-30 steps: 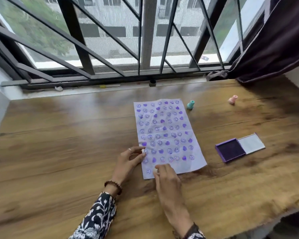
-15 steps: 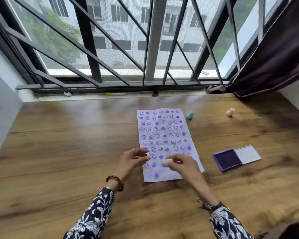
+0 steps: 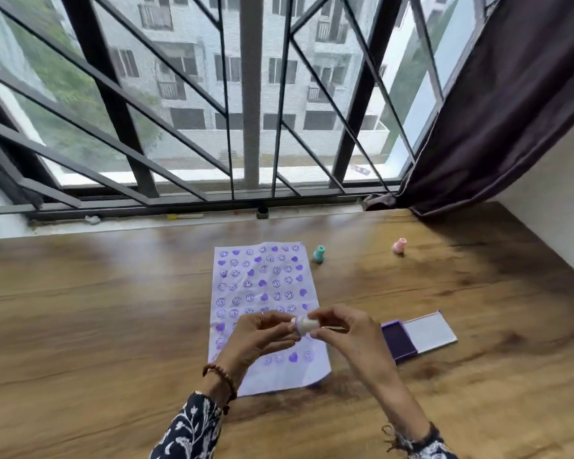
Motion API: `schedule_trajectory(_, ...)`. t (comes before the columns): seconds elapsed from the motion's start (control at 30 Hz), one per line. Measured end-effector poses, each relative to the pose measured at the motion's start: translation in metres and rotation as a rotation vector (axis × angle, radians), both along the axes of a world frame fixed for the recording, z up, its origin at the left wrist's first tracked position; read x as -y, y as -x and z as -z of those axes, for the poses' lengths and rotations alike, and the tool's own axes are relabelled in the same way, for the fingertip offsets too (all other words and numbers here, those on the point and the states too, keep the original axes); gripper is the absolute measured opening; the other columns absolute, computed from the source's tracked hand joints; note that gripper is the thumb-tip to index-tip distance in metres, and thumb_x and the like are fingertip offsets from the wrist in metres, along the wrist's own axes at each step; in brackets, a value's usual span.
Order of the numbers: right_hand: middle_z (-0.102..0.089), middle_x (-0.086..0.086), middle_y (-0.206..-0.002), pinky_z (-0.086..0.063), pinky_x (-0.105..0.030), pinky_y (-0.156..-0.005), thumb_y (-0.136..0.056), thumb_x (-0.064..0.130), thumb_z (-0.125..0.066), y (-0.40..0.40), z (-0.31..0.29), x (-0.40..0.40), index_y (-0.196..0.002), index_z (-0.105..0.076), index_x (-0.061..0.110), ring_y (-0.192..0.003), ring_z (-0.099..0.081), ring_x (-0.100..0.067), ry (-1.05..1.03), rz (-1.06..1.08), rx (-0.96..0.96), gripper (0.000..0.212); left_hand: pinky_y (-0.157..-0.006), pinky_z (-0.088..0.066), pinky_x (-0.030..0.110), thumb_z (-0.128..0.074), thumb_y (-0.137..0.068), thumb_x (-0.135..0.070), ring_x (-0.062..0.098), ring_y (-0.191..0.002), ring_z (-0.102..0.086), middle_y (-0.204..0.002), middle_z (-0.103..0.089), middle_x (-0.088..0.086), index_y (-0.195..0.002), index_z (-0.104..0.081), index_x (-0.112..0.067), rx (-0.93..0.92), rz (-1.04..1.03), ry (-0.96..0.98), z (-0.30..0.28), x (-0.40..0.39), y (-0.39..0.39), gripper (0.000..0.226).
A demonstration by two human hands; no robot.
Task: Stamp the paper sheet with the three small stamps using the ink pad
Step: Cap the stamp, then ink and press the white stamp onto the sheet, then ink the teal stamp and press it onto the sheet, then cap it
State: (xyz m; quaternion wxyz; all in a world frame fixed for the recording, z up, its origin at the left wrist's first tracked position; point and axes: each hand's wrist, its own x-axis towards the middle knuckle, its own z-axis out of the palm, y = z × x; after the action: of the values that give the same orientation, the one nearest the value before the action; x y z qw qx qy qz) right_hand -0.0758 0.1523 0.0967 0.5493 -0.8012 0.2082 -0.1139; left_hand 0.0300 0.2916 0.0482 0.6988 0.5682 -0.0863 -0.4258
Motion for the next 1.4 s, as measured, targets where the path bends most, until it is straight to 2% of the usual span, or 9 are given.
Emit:
schedule_trajectory(0.17, -0.072, 0.027, -0.071, -0.048, -0.004, -0.063, -0.067, 0.006, -0.076, 0.009, -0.003, 0.043, -0.068, -0.071, 0.037, -0.072, -0.068, 0.006, 0.003, -0.039, 0.037, 0.031, -0.059, -0.056, 0.016, -0.068, -0.073, 0.004, 0.012, -0.066, -0.07, -0.065, -0.074, 0.001, -0.078, -0.07, -0.002, 0.093, 0.007, -0.009, -0.003, 0.042, 0.01, 0.008)
schedule_trajectory(0.37, -0.076, 0.013, -0.07, -0.052, -0.011, -0.066, -0.067, 0.002, -0.076, 0.008, 0.009, 0.106, -0.07, -0.076, 0.029, -0.073, -0.07, -0.003, -0.194, -0.058, 0.018, 0.027, -0.055, -0.055, 0.015, -0.068, -0.068, 0.014, 0.009, -0.056, -0.066, -0.056, -0.072, 0.0, -0.067, -0.066, -0.001, 0.155, -0.035, -0.011, 0.005, 0.101, 0.018, 0.015)
schedule_trajectory(0.53, -0.075, 0.004, -0.074, -0.055, -0.018, -0.063, -0.068, 0.018, -0.075, 0.0, 0.033, 0.143, -0.08, -0.075, 0.018, -0.074, -0.068, -0.008, -0.456, 0.064, 0.039, 0.012, -0.066, -0.056, 0.014, -0.069, -0.071, 0.006, 0.009, -0.071, -0.069, -0.07, -0.076, 0.001, -0.081, -0.069, -0.004, 0.129, -0.145, 0.028, 0.019, 0.155, 0.02, 0.014)
schedule_trajectory(0.63, -0.072, -0.001, -0.072, -0.055, -0.02, -0.06, -0.076, 0.011, -0.071, -0.01, 0.045, 0.164, -0.078, -0.074, 0.013, -0.067, -0.067, -0.011, -0.49, 0.102, -0.018, 0.004, -0.069, -0.056, 0.016, -0.069, -0.074, 0.001, 0.013, -0.08, -0.07, -0.078, -0.077, 0.002, -0.086, -0.068, -0.009, 0.151, -0.125, -0.006, 0.028, 0.182, 0.015, 0.015)
schedule_trajectory(0.77, -0.074, 0.004, -0.072, -0.055, -0.026, -0.07, -0.077, 0.02, -0.073, -0.035, 0.058, 0.197, -0.076, -0.074, 0.023, -0.073, -0.068, -0.009, -0.232, 0.14, -0.05, 0.004, -0.068, -0.056, 0.02, -0.073, -0.075, -0.019, 0.013, -0.083, -0.071, -0.08, -0.077, -0.002, -0.087, -0.069, -0.023, 0.425, -0.036, -0.176, 0.031, 0.214, -0.008, 0.014)
schedule_trajectory(0.87, -0.073, 0.011, -0.076, -0.047, -0.008, -0.064, -0.078, 0.032, -0.07, -0.058, 0.067, 0.214, -0.085, -0.07, 0.027, -0.077, -0.067, 0.002, 0.023, 0.15, -0.093, 0.008, -0.062, -0.059, 0.027, -0.067, -0.077, -0.041, 0.008, -0.065, -0.07, -0.071, -0.074, -0.002, -0.085, -0.064, -0.039, 0.656, -0.024, -0.347, 0.028, 0.235, -0.024, 0.009)
schedule_trajectory(1.0, -0.072, 0.009, -0.079, -0.05, -0.014, -0.07, -0.081, 0.026, -0.066, -0.083, 0.074, 0.225, -0.087, -0.064, 0.031, -0.081, -0.066, -0.001, 0.159, 0.149, -0.09, 0.008, -0.066, -0.058, 0.038, -0.054, -0.082, -0.051, 0.014, -0.066, -0.067, -0.073, -0.072, 0.0, -0.093, -0.06, -0.035, 0.873, -0.029, -0.569, 0.028, 0.255, -0.038, 0.02)
schedule_trajectory(1.23, -0.072, -0.005, -0.102, -0.048, -0.027, -0.082, -0.083, 0.014, -0.063, -0.089, 0.09, 0.228, -0.101, -0.067, 0.017, -0.095, -0.065, -0.017, 0.234, 0.185, -0.097, 0.018, -0.077, -0.05, 0.032, -0.05, -0.088, -0.039, 0.021, -0.088, -0.067, -0.095, -0.074, 0.006, -0.104, -0.059, -0.027, 1.021, -0.069, -0.689, 0.039, 0.263, -0.037, 0.022)
schedule_trajectory(1.4, -0.069, 0.0, -0.098, -0.05, -0.024, -0.076, -0.082, 0.009, -0.064, -0.071, 0.088, 0.213, -0.1, -0.065, 0.02, -0.085, -0.064, -0.012, 0.296, 0.287, -0.031, 0.021, -0.061, -0.043, 0.012, -0.063, -0.083, -0.02, 0.01, -0.066, -0.064, -0.071, -0.07, -0.004, -0.083, -0.066, -0.024, 0.945, -0.188, -0.589, 0.033, 0.229, -0.019, 0.005)
